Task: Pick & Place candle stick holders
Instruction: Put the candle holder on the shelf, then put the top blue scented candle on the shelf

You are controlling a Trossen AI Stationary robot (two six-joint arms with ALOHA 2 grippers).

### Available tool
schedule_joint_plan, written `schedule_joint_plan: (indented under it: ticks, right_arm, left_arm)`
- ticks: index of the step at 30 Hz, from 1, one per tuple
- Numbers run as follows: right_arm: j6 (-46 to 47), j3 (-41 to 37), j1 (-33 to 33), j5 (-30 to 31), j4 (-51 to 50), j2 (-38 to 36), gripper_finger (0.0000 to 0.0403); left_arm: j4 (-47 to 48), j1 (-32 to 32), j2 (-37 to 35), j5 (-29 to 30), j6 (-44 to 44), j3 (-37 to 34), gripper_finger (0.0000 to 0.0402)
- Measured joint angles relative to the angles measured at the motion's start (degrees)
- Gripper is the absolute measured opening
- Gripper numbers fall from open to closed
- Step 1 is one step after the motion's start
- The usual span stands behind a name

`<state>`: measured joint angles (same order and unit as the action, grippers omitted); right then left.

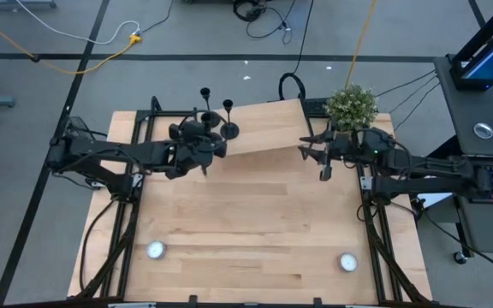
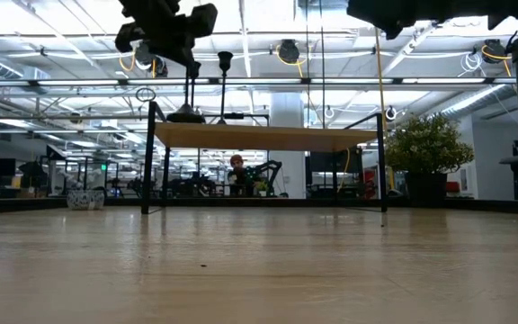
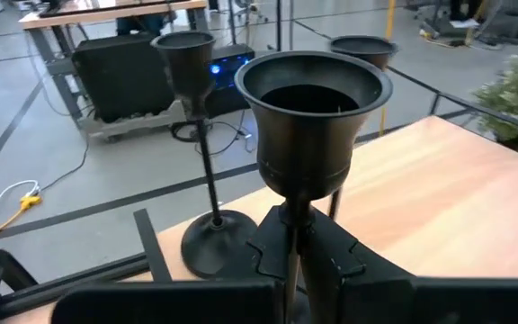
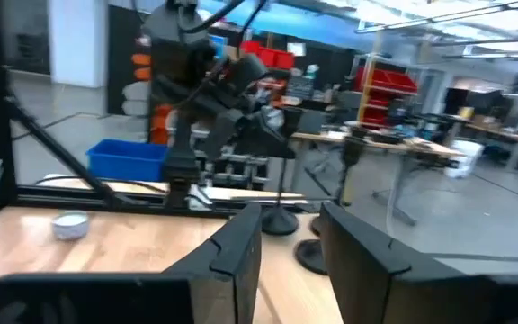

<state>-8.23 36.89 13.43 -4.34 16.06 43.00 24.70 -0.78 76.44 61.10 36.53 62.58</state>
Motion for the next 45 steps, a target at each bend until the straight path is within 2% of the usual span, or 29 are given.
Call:
schedule_joint_plan:
  ticks: [10, 15, 32, 45]
  right_arm:
    - [0.0, -0.3, 0.0, 0.4, 0.0, -0.8, 0.0105]
    - [0.0, -0.3, 0.0, 3.2, 0.0, -0.8, 0.0105]
    - [0.0, -0.3, 0.0, 3.1, 0.0, -0.8, 0.0105]
    - [1.5, -0.3, 0.0, 3.1, 0.0, -0.8, 0.0105]
  left_arm:
    - [-2.8, -2.6, 0.0, -0.8, -0.3, -2.0, 0.0013]
    - [-2.8, -3.3, 0.1, -2.8, 0.2, -2.0, 0.0021]
    - [-2.5, -4.6, 0.5, -5.5, -0.2, -1.9, 0.0029]
    - [-2.2, -4.2, 0.2, -6.3, -0.1, -1.9, 0.0127]
